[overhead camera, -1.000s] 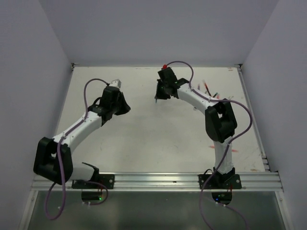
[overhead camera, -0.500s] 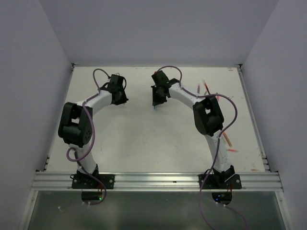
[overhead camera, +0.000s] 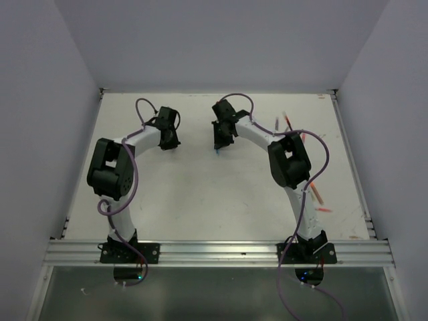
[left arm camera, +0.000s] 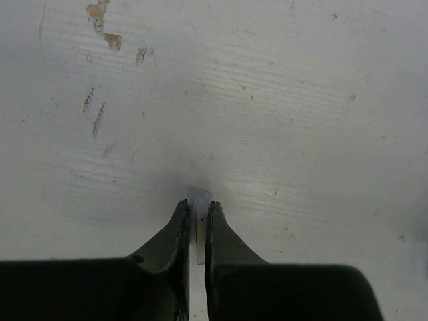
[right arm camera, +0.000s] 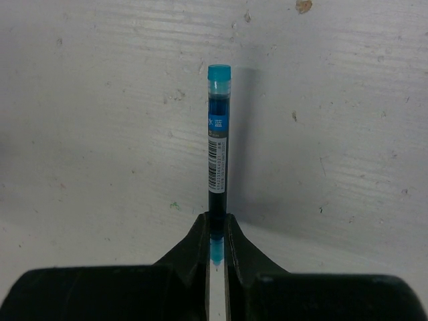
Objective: Open the pen caps
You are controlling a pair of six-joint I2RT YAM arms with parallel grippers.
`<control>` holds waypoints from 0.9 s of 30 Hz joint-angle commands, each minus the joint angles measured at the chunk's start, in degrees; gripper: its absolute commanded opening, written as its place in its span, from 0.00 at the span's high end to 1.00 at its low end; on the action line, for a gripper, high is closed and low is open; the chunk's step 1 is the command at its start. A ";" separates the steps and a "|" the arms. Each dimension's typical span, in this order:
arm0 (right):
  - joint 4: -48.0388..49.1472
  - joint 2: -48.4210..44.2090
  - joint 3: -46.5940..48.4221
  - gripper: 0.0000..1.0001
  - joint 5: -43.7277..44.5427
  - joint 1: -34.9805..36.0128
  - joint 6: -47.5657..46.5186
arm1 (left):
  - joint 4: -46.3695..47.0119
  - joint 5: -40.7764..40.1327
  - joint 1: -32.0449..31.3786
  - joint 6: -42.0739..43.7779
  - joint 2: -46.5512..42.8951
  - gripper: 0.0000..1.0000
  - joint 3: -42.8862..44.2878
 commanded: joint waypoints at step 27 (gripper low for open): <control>0.72 -0.36 0.87 0.60 -1.45 -0.23 -3.75 | -2.23 -5.27 -0.14 1.24 0.98 0.61 0.97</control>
